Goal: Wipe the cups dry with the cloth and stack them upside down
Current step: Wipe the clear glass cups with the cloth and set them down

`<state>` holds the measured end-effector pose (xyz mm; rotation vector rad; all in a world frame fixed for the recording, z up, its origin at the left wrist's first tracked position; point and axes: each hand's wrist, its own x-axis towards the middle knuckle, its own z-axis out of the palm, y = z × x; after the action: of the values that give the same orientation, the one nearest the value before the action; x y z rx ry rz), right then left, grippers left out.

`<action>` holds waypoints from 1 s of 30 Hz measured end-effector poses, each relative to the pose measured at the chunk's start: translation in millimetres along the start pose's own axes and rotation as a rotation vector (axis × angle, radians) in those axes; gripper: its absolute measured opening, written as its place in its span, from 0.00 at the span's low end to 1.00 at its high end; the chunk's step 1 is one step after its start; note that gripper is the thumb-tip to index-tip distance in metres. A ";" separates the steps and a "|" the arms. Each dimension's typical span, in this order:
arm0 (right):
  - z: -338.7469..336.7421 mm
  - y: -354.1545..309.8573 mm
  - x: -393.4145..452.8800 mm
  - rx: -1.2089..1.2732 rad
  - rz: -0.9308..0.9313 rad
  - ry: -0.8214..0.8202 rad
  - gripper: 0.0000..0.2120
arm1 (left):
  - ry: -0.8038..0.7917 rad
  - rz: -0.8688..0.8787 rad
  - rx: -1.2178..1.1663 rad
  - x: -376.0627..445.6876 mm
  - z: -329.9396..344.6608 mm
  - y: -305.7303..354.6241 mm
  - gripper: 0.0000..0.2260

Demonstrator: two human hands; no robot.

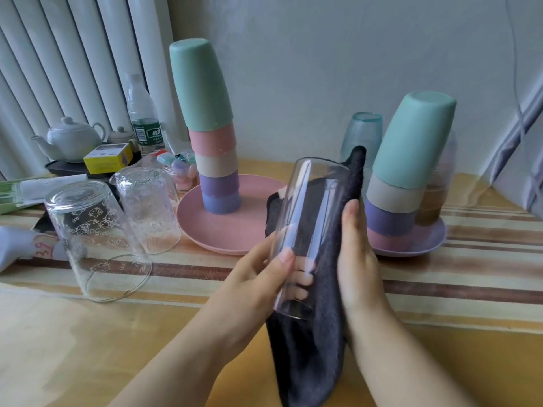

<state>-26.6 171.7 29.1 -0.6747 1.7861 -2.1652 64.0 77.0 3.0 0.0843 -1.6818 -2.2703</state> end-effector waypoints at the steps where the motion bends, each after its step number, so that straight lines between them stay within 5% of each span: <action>1: 0.0 -4.3 -2.6 0.127 0.127 -0.059 0.40 | -0.023 -0.011 -0.059 0.6 -0.7 -0.9 0.24; 3: 7.7 -9.1 -12.1 0.303 0.237 -0.163 0.33 | -0.053 -0.004 -0.140 2.7 -3.5 1.5 0.30; 6: 19.4 0.5 -21.9 0.157 0.143 -0.254 0.32 | -0.028 0.027 -0.211 8.5 -14.6 6.5 0.34; 11: 23.0 4.9 -22.7 -0.092 -0.236 -0.122 0.20 | 0.157 0.223 0.162 5.8 -17.1 16.6 0.20; 15: 26.2 11.0 -16.7 -0.164 -0.400 -0.058 0.23 | 0.180 0.278 0.317 0.5 -4.3 19.1 0.16; 21: 34.3 21.2 -21.0 -0.221 -0.358 -0.045 0.24 | 0.227 0.237 0.308 -0.9 -1.6 14.2 0.20; 27: 4.3 -2.9 -7.4 -0.160 -0.192 0.075 0.20 | 0.084 0.136 0.283 -2.5 4.5 4.7 0.10; 30: -6.1 -10.3 -4.5 -0.084 -0.089 0.017 0.21 | 0.069 0.086 0.125 -2.6 5.3 1.9 0.17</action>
<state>-24.8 181.3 37.5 -0.7713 1.8998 -2.1685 65.6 82.2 6.1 0.1146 -1.7551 -2.0762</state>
